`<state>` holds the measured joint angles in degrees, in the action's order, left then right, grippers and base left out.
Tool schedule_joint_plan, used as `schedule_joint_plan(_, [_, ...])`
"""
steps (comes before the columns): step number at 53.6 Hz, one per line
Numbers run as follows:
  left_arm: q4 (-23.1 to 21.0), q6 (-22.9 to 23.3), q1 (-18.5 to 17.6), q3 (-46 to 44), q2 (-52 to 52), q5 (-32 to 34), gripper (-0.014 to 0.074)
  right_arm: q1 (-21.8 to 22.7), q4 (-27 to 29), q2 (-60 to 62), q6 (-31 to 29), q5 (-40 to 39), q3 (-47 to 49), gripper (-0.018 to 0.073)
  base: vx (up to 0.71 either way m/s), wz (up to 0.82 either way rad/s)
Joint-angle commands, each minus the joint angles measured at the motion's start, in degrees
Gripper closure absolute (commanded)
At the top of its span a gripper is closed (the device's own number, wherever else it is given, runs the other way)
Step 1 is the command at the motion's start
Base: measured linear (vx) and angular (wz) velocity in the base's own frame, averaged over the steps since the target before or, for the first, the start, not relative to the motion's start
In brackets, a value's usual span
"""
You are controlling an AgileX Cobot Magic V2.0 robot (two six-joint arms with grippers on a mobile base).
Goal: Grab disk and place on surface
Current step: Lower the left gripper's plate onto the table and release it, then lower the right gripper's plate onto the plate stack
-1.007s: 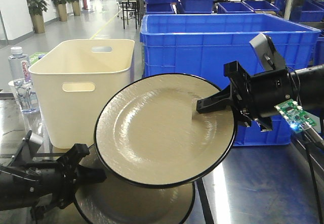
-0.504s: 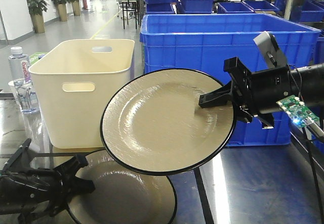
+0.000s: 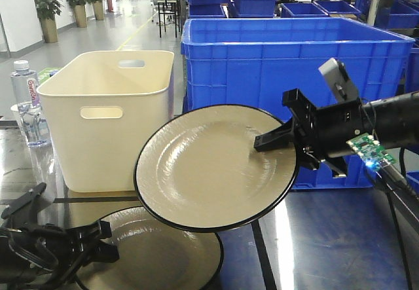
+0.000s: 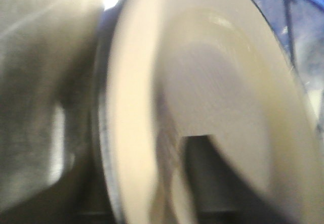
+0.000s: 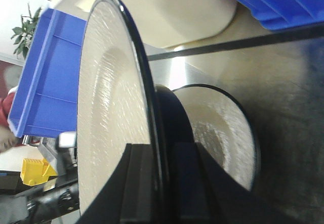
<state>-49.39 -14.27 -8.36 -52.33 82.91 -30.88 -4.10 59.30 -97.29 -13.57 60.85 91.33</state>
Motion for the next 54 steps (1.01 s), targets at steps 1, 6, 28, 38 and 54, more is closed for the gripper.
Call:
schedule_joint_plan(1, [-1.2, 0.2, 1.0, -1.7, -4.7, 1.9, -0.0019, 0.0, 7.0, 1.9, 0.4, -1.7, 2.3, 0.0557, 0.00, 0.00])
schedule_joint_plan(6, [-1.2, 0.2, 3.1, -1.7, -7.9, 2.4, -0.0076, -0.7, 6.9, 0.5, 0.3, -1.7, 2.3, 0.0556, 0.00, 0.00])
schedule_joint_plan(28, [0.3, 0.0, 6.6, -1.7, -18.7, 2.4, -0.0010, -13.2, 6.9, -8.3, -3.8, -9.5, 2.3, 0.0517, 0.00, 0.00])
schedule_joint_plan(38, [0.2, 0.0, 6.6, -1.7, -19.0, 2.4, 0.0019, -15.9, 6.9, -10.9, -7.4, -10.8, 2.3, 0.0417, 0.00, 0.00])
schedule_joint_plan(54, [0.3, 0.0, 6.6, -1.7, -19.0, 2.0, 0.0020, -16.5, 0.9, -11.4, -16.0, -11.7, 2.3, 0.0128, 0.00, 0.00])
